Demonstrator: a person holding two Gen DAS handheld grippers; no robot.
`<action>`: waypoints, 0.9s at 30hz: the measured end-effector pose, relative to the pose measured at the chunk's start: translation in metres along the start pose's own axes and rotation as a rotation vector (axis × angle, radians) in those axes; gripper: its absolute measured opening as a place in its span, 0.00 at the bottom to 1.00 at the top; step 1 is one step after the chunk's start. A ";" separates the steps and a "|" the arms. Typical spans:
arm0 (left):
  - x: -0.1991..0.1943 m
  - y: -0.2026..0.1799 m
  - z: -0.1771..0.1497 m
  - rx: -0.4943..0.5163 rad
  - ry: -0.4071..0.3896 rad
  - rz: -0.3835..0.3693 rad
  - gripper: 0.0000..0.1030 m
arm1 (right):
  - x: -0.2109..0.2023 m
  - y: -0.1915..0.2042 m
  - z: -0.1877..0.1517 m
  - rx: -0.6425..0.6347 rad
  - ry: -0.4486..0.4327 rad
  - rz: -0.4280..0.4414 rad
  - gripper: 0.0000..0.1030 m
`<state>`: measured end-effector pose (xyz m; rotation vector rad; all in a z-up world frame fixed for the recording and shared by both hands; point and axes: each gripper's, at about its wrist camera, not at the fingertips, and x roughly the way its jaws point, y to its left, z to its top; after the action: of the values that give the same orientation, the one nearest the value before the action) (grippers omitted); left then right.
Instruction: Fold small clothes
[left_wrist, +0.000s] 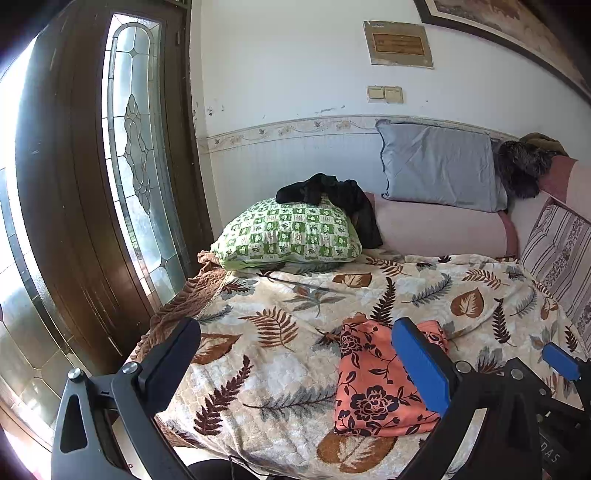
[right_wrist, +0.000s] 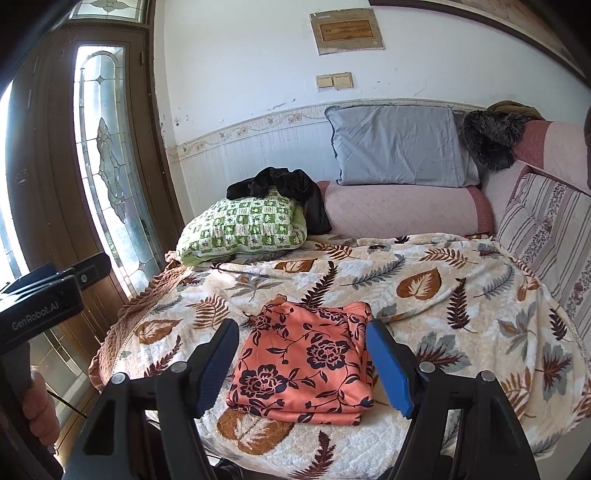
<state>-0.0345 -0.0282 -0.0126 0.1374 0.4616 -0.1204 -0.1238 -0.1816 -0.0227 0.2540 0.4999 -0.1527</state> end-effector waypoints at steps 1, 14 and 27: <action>0.002 0.001 0.000 -0.001 0.004 0.001 1.00 | 0.003 0.000 0.000 0.003 0.006 0.002 0.73; 0.022 0.026 0.008 -0.043 0.014 0.003 1.00 | 0.033 0.020 0.009 -0.023 0.042 -0.003 0.73; 0.033 0.036 0.003 -0.060 0.039 -0.003 1.00 | 0.047 0.035 0.008 -0.047 0.057 0.001 0.73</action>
<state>0.0016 0.0037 -0.0215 0.0801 0.5038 -0.1067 -0.0724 -0.1541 -0.0314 0.2129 0.5597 -0.1327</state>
